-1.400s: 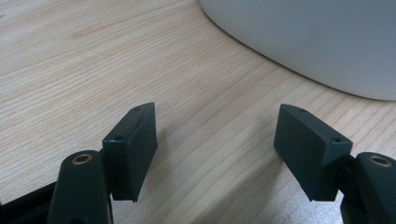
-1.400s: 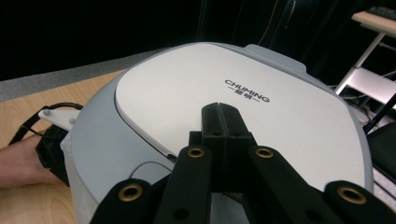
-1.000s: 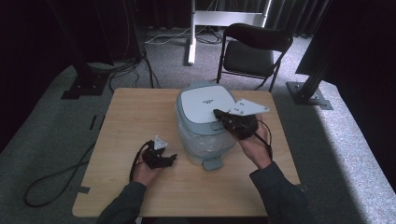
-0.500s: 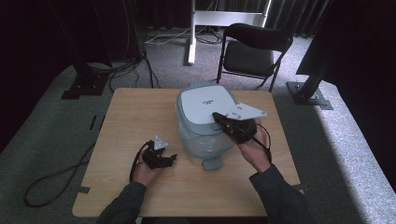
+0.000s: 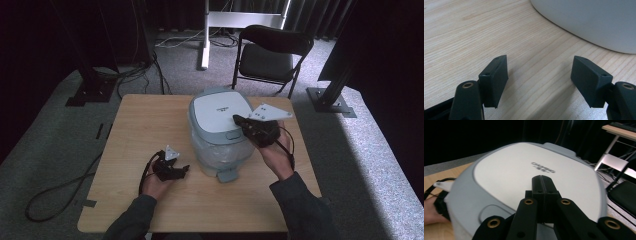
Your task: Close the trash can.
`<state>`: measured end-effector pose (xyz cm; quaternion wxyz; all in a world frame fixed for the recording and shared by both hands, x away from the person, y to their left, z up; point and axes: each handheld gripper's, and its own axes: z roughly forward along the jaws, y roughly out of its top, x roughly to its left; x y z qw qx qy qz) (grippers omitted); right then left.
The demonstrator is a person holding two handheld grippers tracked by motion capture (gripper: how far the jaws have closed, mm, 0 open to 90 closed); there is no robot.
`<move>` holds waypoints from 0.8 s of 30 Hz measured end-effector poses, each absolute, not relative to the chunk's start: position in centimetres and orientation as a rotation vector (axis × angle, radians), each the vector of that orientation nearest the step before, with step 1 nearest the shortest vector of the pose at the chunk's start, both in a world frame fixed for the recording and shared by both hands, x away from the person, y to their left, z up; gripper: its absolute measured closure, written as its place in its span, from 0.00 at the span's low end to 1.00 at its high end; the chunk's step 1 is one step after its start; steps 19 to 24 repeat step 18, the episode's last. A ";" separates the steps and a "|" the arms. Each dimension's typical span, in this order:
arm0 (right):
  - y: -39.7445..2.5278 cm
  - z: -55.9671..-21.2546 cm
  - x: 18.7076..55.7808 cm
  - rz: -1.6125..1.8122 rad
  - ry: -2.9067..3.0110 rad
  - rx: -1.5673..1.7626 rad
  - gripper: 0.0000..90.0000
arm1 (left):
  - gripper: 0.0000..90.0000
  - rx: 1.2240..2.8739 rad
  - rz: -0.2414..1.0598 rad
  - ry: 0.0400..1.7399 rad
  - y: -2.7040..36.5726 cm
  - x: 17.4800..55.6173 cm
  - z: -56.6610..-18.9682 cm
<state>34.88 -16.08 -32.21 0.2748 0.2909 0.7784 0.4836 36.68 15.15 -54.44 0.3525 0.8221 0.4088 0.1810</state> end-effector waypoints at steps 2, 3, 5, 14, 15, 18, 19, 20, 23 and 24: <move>-16.6 -32.1 35.1 1.300 2.075 0.802 1.00 | 0.33 2.127 0.468 1.058 15.1 36.7 -54.4; -16.8 -32.1 35.2 1.302 2.069 0.807 1.00 | 0.33 2.126 0.468 1.058 15.1 36.7 -54.4; -17.3 -32.0 35.4 1.322 2.050 0.832 1.00 | 0.33 2.127 0.469 1.058 15.1 36.7 -54.4; -20.6 -32.4 36.6 1.333 1.938 0.960 1.00 | 0.33 2.126 0.468 1.058 15.1 36.7 -54.4; -21.2 -32.8 36.7 1.331 1.922 0.986 0.99 | 0.33 2.127 0.468 1.058 15.2 36.7 -54.4; -22.6 -33.6 37.2 1.331 1.884 1.046 0.92 | 0.33 2.127 0.468 1.058 15.2 36.7 -54.4; -22.6 -33.6 37.2 1.331 1.884 1.046 0.92 | 0.33 2.127 0.468 1.058 15.2 36.7 -54.4; -22.6 -33.6 37.2 1.331 1.884 1.046 0.92 | 0.33 2.127 0.468 1.058 15.2 36.7 -54.4; -22.6 -33.6 37.2 1.331 1.884 1.046 0.92 | 0.33 2.127 0.468 1.058 15.2 36.7 -54.4; -22.6 -33.6 37.2 1.331 1.884 1.046 0.92 | 0.33 2.127 0.468 1.058 15.2 36.7 -54.4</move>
